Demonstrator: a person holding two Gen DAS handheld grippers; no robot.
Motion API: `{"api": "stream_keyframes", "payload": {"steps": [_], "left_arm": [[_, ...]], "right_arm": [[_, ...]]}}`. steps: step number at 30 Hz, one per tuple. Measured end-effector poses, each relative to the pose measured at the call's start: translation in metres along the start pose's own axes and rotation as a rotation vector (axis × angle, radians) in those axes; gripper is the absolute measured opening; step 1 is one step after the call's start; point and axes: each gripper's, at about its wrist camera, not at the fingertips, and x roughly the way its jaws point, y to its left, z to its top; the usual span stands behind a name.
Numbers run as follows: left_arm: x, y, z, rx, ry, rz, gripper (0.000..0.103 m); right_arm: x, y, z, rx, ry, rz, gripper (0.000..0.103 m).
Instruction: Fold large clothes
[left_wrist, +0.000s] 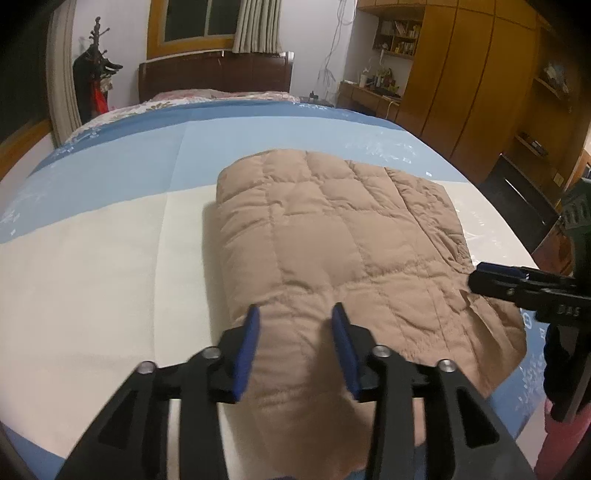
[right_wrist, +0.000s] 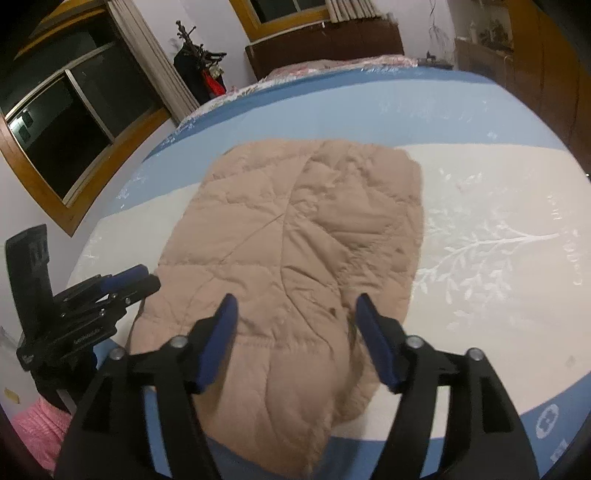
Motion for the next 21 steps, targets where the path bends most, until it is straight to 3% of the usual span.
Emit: {"api": "stream_keyframes", "payload": {"steps": [6, 10, 16, 21], "left_arm": [[-0.005, 0.021, -0.003, -0.051, 0.037, -0.083, 0.060], [0.005, 0.048, -0.007, -0.160, 0.110, -0.262, 0.069], [0.034, 0.072, -0.011, -0.292, 0.210, -0.476, 0.075], [0.057, 0.076, -0.013, -0.343, 0.240, -0.541, 0.081]], "right_arm": [[-0.019, -0.018, -0.005, 0.046, -0.002, 0.011, 0.081], [-0.017, -0.037, -0.008, 0.109, 0.034, 0.057, 0.087], [0.007, -0.062, -0.021, 0.214, 0.130, 0.163, 0.087], [0.023, -0.070, -0.026, 0.257, 0.170, 0.243, 0.089]]}}
